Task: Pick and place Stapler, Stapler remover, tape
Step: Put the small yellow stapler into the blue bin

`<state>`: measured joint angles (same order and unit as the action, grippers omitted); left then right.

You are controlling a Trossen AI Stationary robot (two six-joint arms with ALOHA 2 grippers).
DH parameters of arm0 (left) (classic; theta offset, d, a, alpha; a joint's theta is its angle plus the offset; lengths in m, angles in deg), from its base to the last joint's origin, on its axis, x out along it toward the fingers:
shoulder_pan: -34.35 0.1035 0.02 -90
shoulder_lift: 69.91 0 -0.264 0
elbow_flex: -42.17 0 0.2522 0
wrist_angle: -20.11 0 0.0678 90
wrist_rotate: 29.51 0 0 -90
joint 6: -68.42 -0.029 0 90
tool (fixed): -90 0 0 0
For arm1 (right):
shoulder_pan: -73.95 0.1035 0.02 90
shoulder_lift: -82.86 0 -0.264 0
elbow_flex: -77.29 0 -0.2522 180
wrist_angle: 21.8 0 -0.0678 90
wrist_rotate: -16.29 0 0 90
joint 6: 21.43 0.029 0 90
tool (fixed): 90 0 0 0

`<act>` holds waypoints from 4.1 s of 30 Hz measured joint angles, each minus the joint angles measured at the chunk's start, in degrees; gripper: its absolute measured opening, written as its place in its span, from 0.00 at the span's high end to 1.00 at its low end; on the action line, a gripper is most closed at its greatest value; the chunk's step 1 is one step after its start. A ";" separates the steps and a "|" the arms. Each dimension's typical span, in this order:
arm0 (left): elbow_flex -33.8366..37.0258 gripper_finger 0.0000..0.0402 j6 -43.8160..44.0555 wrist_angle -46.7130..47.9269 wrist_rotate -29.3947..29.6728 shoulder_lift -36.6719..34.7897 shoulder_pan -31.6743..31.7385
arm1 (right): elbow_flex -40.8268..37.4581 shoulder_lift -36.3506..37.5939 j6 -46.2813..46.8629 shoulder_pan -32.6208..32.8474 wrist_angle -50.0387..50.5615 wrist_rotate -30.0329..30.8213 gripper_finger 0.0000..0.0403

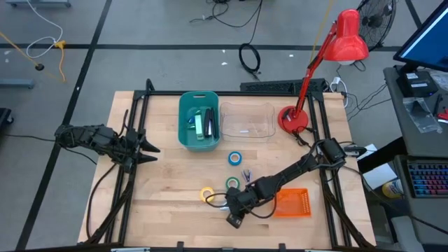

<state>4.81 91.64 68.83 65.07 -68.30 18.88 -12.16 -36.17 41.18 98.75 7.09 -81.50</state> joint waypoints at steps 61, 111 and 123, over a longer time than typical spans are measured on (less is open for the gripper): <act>-0.02 0.55 4.66 -2.24 0.06 6.64 0.00 | -0.08 20.71 -30.01 -23.05 -23.79 -2.74 0.90; 0.00 0.55 -3.53 -12.41 2.50 6.56 0.01 | 33.26 -4.63 -51.60 -41.81 12.56 -13.27 0.90; 0.00 0.55 -3.69 -11.92 4.55 6.58 0.00 | 33.24 -4.61 -61.91 -41.67 17.46 -9.92 0.90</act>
<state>4.81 87.95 56.90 69.62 -61.72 18.88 21.08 -40.78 -20.73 57.08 24.55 -91.42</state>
